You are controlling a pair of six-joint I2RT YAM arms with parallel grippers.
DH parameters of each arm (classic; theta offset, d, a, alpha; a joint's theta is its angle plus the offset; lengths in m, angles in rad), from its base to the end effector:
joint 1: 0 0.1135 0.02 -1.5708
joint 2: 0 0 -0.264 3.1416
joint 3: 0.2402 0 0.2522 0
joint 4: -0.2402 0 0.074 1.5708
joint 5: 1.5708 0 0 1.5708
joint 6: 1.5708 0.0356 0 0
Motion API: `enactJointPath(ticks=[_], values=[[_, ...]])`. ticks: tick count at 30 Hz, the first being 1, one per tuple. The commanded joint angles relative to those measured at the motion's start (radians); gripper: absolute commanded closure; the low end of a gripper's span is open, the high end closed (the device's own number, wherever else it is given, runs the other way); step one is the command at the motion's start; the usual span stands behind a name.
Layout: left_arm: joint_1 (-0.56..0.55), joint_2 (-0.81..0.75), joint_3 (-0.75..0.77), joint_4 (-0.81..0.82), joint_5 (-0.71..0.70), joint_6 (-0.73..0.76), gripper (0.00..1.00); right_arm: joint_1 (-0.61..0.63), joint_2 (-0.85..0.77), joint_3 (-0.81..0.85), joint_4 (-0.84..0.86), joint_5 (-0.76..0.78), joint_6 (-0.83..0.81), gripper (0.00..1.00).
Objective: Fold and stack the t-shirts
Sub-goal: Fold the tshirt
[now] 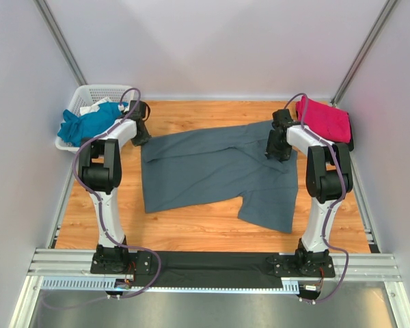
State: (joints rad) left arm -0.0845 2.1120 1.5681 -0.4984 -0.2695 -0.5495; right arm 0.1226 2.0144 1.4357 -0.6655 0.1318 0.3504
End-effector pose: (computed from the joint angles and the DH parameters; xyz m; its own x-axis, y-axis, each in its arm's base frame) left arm 0.4505 -0.0286 0.1708 -0.7064 -0.4454 -0.5501 -0.4941 0.8668 -0.0673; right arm 0.4038 0.0450 0.1647 -0.9102 0.2307 -0.3441 0.2481 0.9687 -0.0068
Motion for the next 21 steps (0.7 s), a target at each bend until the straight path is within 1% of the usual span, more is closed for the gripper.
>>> enactJointPath(ticks=[1,2,3,7,10,15,17,21], values=[[0.005,-0.062,-0.005,0.001,-0.011,0.014,0.79,-0.011,0.023,0.012,-0.045,0.032,-0.021,0.49],[0.005,-0.072,-0.026,0.010,-0.001,0.011,0.67,-0.011,0.023,0.012,-0.043,0.029,-0.019,0.49],[0.005,-0.081,-0.039,0.021,0.010,0.008,0.64,-0.011,0.024,0.012,-0.042,0.028,-0.019,0.49],[0.003,-0.109,-0.077,0.037,0.021,-0.007,0.63,-0.009,0.027,0.015,-0.040,0.019,-0.021,0.49],[0.002,-0.101,-0.082,0.026,0.019,-0.013,0.65,-0.009,0.024,0.012,-0.037,0.019,-0.022,0.49],[0.002,-0.089,-0.086,0.041,0.046,-0.020,0.78,-0.011,0.023,0.008,-0.036,0.022,-0.022,0.50],[0.002,-0.083,-0.085,0.041,0.044,-0.020,0.80,-0.009,0.021,0.006,-0.037,0.023,-0.022,0.49],[0.003,-0.078,-0.083,0.035,0.036,-0.020,0.80,-0.009,0.021,0.008,-0.040,0.025,-0.024,0.49]])
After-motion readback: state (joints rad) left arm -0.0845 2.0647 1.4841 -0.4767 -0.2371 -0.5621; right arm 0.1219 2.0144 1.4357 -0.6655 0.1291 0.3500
